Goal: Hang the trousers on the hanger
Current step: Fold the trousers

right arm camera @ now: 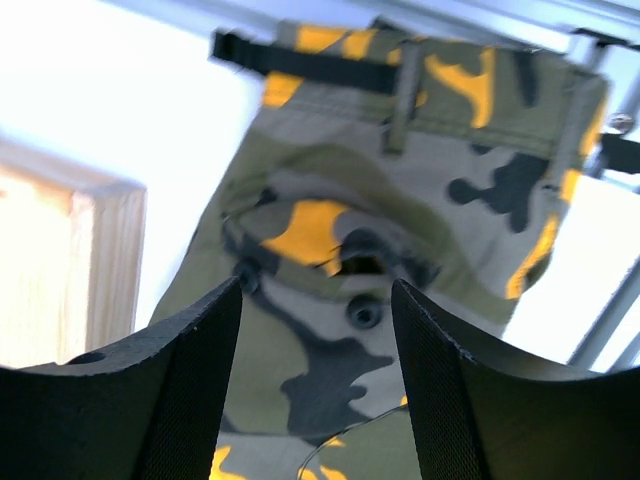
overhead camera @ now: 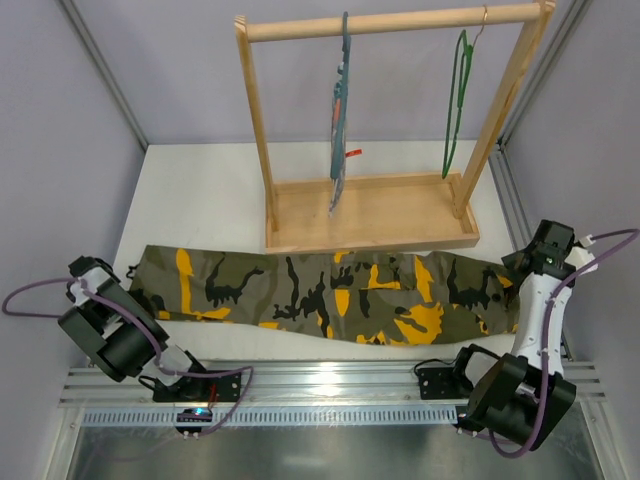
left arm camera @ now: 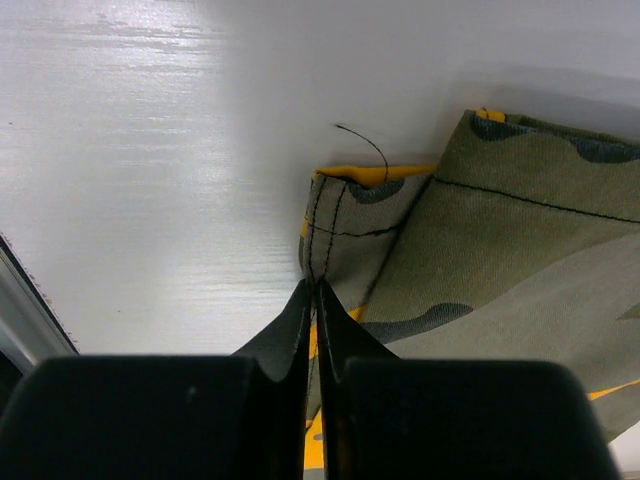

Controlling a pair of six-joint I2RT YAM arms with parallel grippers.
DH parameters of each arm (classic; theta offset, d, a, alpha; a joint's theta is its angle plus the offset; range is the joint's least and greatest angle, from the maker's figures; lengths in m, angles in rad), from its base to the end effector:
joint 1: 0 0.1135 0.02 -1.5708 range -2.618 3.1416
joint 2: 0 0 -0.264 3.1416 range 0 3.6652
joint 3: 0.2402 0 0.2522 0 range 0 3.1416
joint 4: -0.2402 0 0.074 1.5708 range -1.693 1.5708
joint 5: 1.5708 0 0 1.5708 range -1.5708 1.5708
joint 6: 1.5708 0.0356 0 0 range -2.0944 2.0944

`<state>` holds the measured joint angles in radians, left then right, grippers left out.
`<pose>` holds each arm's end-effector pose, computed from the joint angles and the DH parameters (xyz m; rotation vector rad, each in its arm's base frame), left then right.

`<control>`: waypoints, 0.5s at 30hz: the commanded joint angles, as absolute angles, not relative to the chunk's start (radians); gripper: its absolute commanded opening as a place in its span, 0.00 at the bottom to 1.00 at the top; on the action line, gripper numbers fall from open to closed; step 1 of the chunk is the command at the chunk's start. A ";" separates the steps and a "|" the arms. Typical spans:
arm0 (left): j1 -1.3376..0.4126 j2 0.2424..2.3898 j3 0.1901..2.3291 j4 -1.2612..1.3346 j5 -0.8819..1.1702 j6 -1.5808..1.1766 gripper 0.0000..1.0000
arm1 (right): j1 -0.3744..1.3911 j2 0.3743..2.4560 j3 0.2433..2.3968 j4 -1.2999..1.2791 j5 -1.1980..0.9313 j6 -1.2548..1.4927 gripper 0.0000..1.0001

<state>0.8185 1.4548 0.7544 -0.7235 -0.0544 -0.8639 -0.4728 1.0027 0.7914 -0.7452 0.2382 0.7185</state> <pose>0.1567 0.1703 0.1553 -2.2348 1.9903 0.0764 0.1677 -0.0952 0.2546 1.4798 2.0143 -0.1996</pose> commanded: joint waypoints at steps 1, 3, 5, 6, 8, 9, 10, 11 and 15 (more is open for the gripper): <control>0.868 1.460 0.724 -0.658 -0.169 -0.879 0.01 | -0.549 1.017 0.825 -0.762 0.259 0.678 0.65; 0.888 1.440 0.738 -0.667 -0.153 -0.884 0.01 | -0.603 1.016 0.804 -0.772 0.274 0.690 0.66; 0.893 1.416 0.758 -0.689 -0.126 -0.893 0.01 | -0.647 1.009 0.789 -0.834 0.386 0.786 0.68; 0.893 1.395 0.743 -0.672 -0.109 -0.896 0.01 | -0.670 1.000 0.752 -0.833 0.393 0.804 0.69; 0.893 1.339 0.707 -0.654 -0.110 -0.922 0.01 | -0.733 0.970 0.697 -0.761 0.318 0.808 0.74; 0.896 1.297 0.695 -0.650 -0.123 -0.930 0.01 | -0.744 0.971 0.662 -0.749 0.316 0.819 0.75; 0.896 1.278 0.693 -0.643 -0.117 -0.931 0.01 | -0.753 0.994 0.654 -0.747 0.321 0.821 0.75; 0.896 1.269 0.696 -0.640 -0.111 -0.936 0.01 | -0.758 1.008 0.649 -0.746 0.342 0.824 0.75; 0.894 1.311 0.744 -0.669 -0.089 -0.942 0.00 | -0.795 1.072 0.597 -0.678 0.331 0.799 0.75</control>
